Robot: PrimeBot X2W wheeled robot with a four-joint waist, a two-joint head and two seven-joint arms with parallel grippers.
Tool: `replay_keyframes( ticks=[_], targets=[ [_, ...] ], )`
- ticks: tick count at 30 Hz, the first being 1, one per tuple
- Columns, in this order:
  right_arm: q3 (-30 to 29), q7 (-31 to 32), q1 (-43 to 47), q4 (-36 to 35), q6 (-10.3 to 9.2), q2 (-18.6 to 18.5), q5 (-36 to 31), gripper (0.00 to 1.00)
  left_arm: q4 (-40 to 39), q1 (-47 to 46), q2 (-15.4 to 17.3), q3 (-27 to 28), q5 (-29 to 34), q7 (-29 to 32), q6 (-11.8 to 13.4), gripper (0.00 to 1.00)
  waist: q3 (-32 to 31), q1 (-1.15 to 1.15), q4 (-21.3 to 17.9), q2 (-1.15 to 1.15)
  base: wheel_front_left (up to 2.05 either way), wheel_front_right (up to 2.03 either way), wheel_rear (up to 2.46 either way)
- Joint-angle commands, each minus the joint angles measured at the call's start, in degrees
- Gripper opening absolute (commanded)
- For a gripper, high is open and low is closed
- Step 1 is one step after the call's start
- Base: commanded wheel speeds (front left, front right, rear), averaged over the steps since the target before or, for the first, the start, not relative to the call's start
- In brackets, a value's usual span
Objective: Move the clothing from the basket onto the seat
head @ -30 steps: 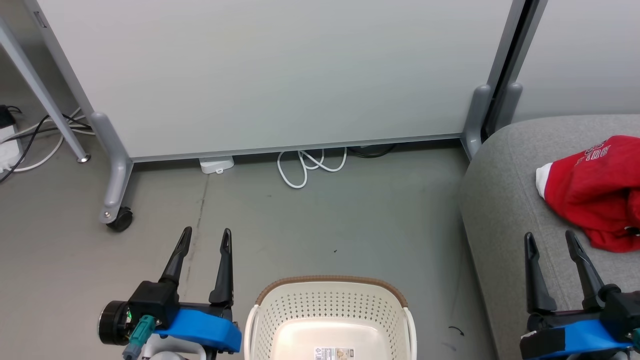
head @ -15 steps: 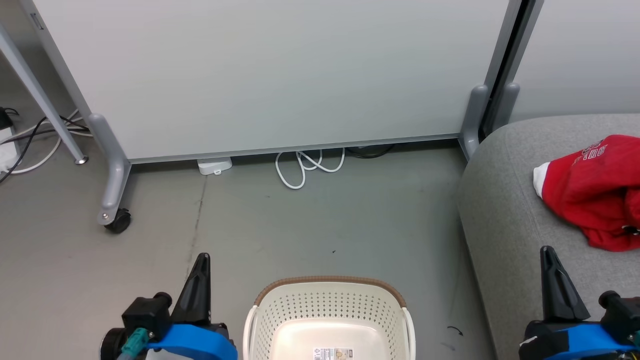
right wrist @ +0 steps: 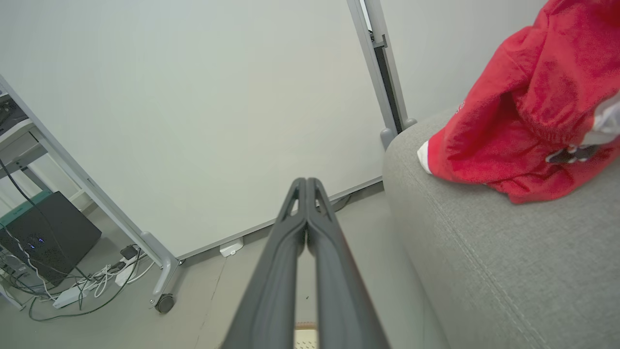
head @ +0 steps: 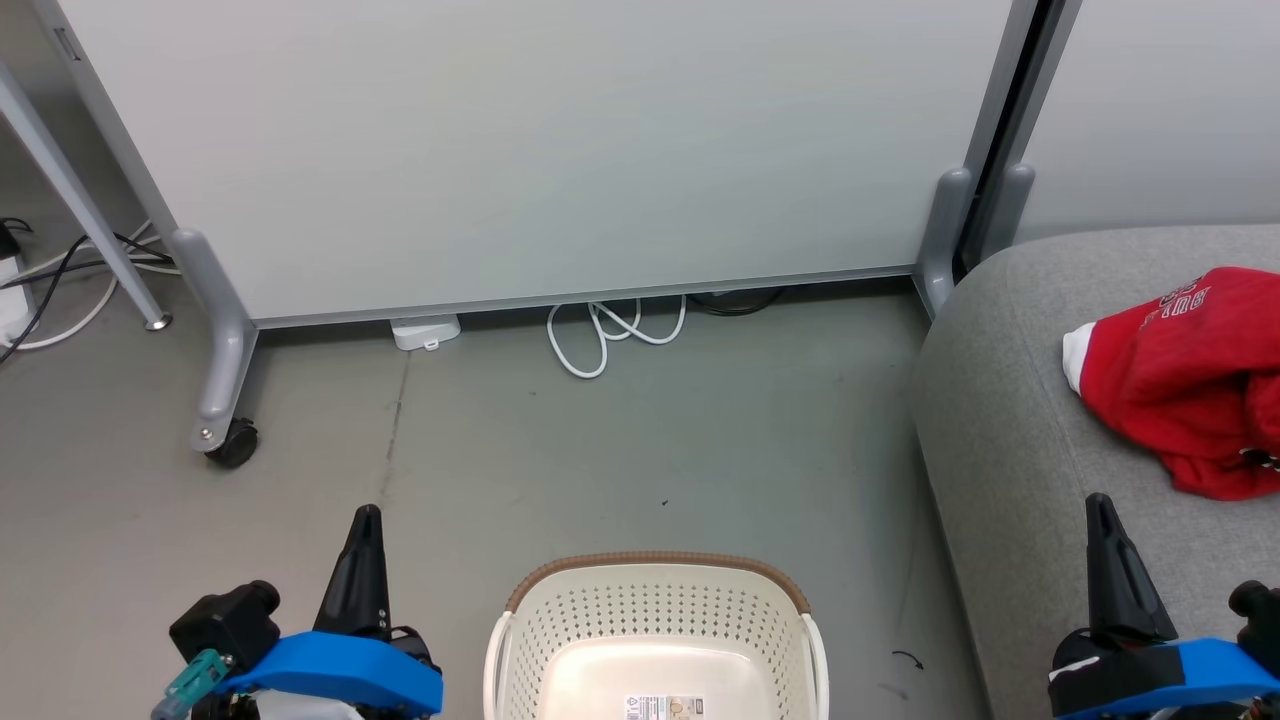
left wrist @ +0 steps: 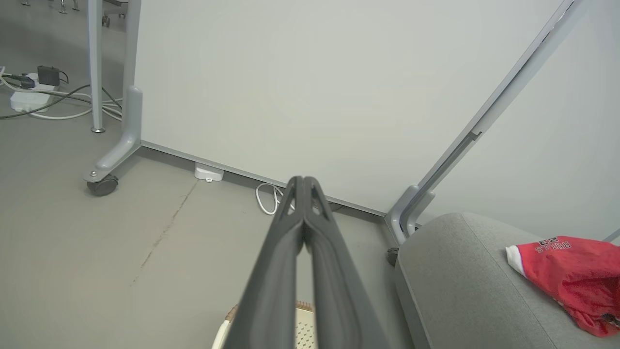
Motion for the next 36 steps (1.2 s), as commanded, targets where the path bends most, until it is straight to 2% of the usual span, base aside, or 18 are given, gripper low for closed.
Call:
replay_keyframes(
  ticks=[1, 20, 36],
  targets=[
    [0.03, 0.58, -1.74, -0.59, 0.01, -0.28, 2.42, 0.0, -1.12, -1.86, -0.01, 0.68, -2.03, 0.4, -0.41, 0.0, 0.0, -0.01, -0.02, 0.0, 0.0, 0.0, 0.0],
    [0.3, 4.78, -3.18, 0.46, 0.01, -0.35, 19.48, 0.0, -1.98, -2.41, -0.38, 4.0, -17.83, 4.54, -1.2, 0.0, 0.06, -0.01, -0.45, 0.0, 0.0, 0.0, 0.0],
    [0.47, 7.73, -4.12, 1.29, 0.02, -0.4, 31.39, 0.0, -2.56, -2.81, -0.65, 6.36, -28.89, 7.49, -1.78, 0.0, 0.11, -0.01, -0.81, 0.0, 0.0, 0.0, 0.0]
  ],
)
